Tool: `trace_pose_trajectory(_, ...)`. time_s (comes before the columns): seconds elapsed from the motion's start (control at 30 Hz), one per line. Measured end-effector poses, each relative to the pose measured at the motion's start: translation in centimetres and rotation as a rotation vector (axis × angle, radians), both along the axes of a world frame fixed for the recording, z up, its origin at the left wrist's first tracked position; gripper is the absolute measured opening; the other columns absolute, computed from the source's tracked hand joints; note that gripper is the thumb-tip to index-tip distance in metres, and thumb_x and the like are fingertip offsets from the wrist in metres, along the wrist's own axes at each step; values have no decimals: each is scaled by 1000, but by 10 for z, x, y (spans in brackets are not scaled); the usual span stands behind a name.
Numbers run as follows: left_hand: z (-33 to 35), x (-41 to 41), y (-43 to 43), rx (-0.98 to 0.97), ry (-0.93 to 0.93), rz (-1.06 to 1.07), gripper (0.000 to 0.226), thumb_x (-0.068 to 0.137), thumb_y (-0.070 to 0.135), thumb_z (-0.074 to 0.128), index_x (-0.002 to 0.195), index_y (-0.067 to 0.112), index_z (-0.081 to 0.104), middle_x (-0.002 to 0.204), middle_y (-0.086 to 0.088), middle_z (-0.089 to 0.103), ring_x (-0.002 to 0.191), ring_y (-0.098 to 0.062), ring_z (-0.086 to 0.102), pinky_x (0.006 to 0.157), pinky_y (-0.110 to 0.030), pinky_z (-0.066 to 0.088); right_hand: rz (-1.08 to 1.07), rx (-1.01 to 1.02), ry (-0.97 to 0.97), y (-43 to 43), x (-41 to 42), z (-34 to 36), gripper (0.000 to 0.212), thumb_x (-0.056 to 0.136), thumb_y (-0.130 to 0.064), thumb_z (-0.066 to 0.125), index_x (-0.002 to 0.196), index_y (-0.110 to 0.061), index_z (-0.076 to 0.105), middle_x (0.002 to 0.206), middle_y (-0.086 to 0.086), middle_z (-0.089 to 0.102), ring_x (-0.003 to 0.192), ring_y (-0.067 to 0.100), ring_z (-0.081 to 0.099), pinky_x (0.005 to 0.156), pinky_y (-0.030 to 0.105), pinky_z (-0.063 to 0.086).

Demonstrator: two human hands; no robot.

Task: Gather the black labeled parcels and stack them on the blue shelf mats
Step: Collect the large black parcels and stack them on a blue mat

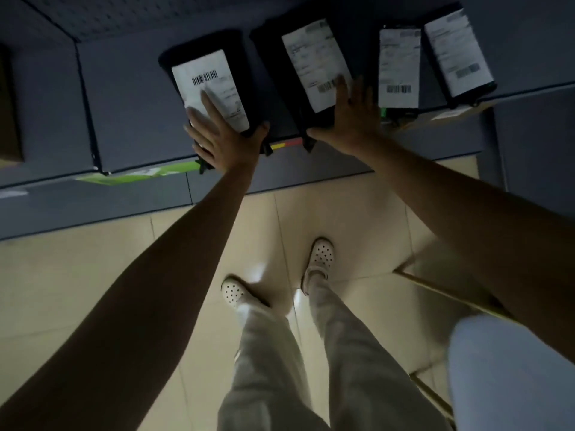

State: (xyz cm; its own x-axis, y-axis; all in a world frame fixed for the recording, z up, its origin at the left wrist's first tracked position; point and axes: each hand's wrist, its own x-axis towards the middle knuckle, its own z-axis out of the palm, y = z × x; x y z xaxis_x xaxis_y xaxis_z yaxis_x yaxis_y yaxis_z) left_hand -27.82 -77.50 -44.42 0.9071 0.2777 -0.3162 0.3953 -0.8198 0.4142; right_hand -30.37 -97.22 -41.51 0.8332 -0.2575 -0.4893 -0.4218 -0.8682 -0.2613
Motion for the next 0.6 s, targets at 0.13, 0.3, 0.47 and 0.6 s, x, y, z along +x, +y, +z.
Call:
trace_pose_trajectory(0.13, -10, 14, -10, 20, 10, 199, 133, 64, 68, 76, 158, 23, -6, 164, -17, -4, 151, -40, -5, 121, -56, 3, -99, 52, -19, 7, 24, -15, 132, 66, -71, 72, 156, -21, -12, 162, 21, -9, 149, 43, -1, 117, 57, 9)
trace_pose_trajectory(0.3, -11, 3, -8, 56, 69, 206, 130, 64, 59, 77, 157, 32, -9, 150, -15, 25, 136, -36, 30, 111, -55, 24, -176, 24, -83, 19, 28, -24, 134, 64, -60, 80, 157, -23, -9, 161, 21, 5, 146, 45, 12, 115, 60, 16)
trace_pose_trajectory(0.47, 1, -9, -3, 41, 80, 162, 129, 63, 64, 78, 156, 39, -7, 146, -17, 28, 127, -39, 36, 100, -61, 33, -93, 19, -51, 34, 11, -18, 137, 59, -60, 82, 157, -25, -8, 157, 21, 12, 138, 45, 24, 109, 59, 26)
trace_pose_trajectory(0.6, 15, -40, 20, 46, 67, 154, 124, 65, 69, 71, 157, 38, -5, 140, -18, 34, 118, -39, 42, 95, -59, 39, -62, 48, -11, 45, -17, 0, 132, 63, -58, 79, 157, -25, -8, 155, 20, 16, 137, 44, 25, 109, 59, 24)
